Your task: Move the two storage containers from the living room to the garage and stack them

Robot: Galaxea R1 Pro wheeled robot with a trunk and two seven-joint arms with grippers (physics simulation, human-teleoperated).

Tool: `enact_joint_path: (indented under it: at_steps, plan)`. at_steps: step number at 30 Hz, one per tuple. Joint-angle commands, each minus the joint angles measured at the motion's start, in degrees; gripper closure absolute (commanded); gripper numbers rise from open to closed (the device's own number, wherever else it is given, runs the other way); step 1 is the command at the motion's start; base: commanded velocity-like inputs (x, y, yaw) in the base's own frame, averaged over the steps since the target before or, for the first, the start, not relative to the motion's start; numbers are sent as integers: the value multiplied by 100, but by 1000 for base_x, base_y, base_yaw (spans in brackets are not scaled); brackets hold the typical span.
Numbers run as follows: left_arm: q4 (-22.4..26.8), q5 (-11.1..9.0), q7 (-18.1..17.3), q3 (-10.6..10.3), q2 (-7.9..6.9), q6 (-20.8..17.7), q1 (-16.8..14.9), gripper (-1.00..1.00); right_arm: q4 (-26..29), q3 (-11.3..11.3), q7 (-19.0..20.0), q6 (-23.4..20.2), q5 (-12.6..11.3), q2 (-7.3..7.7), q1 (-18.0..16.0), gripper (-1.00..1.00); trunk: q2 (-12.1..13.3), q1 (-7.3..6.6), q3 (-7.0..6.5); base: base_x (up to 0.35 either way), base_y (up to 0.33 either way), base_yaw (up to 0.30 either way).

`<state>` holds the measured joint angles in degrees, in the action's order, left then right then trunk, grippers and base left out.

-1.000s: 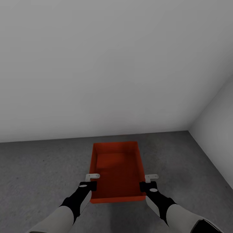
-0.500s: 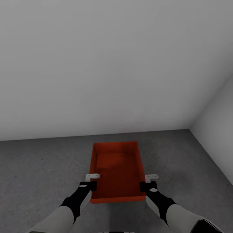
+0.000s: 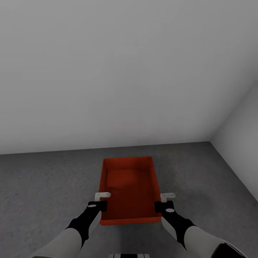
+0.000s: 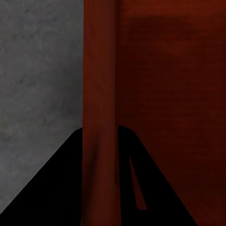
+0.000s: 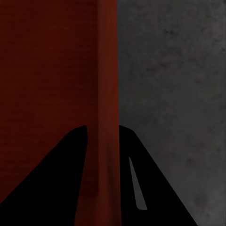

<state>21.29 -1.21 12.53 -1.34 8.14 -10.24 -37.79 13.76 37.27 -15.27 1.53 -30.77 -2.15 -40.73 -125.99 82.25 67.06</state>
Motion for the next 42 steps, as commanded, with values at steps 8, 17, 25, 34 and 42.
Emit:
enact_joint_path:
  at_steps: [8,17,25,34,42]
  plan:
    - [7,-10,50,-15,0,-31,0,100,-5,-33,-62,13,-15,126,-5,100,-2,-1,4,0,0,0]
    - [7,-10,56,-13,4,-31,0,100,-5,-29,-63,24,-16,127,-4,100,-2,-1,4,0,0,0]
    - [7,-10,57,-15,-6,-5,0,-100,-5,-35,-87,28,-24,127,-5,-100,-2,-1,4,0,0,0]
    - [7,-10,57,-16,-3,-5,0,-100,-5,-39,-90,15,-25,127,-6,-100,-2,-1,4,0,0,0]
    - [7,-10,57,-16,3,-5,0,-100,-7,-44,-90,6,-25,133,-5,-100,-2,-1,4,0,0,0]
